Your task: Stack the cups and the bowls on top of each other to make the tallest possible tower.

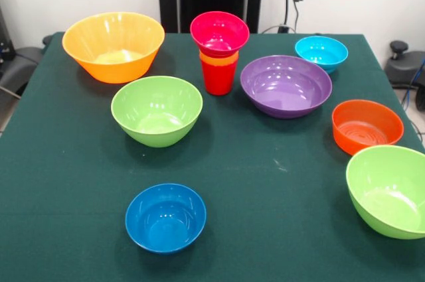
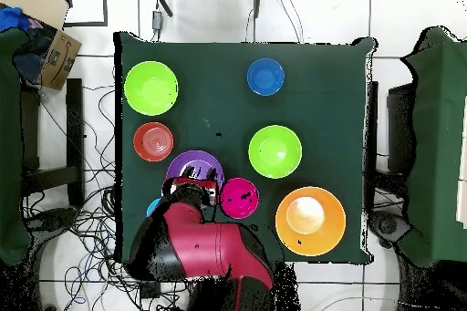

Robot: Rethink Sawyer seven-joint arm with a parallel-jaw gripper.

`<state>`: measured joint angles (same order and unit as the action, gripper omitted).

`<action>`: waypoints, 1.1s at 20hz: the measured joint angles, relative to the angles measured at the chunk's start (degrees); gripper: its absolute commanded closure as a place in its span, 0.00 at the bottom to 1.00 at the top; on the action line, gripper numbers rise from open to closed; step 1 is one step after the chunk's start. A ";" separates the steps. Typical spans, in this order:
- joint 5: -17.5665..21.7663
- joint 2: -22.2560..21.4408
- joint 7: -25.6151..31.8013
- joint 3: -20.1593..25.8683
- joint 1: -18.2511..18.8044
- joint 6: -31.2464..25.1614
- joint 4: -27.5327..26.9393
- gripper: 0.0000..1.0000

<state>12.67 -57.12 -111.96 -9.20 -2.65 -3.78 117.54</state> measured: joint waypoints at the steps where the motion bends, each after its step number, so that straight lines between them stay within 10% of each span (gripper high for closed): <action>1: 0.00 0.03 0.00 0.12 0.00 0.01 -0.35 0.00; 22: -0.01 8.71 0.00 -0.05 -2.47 15.45 -2.36 0.00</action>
<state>12.65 -48.41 -111.96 -9.25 -5.11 11.67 115.18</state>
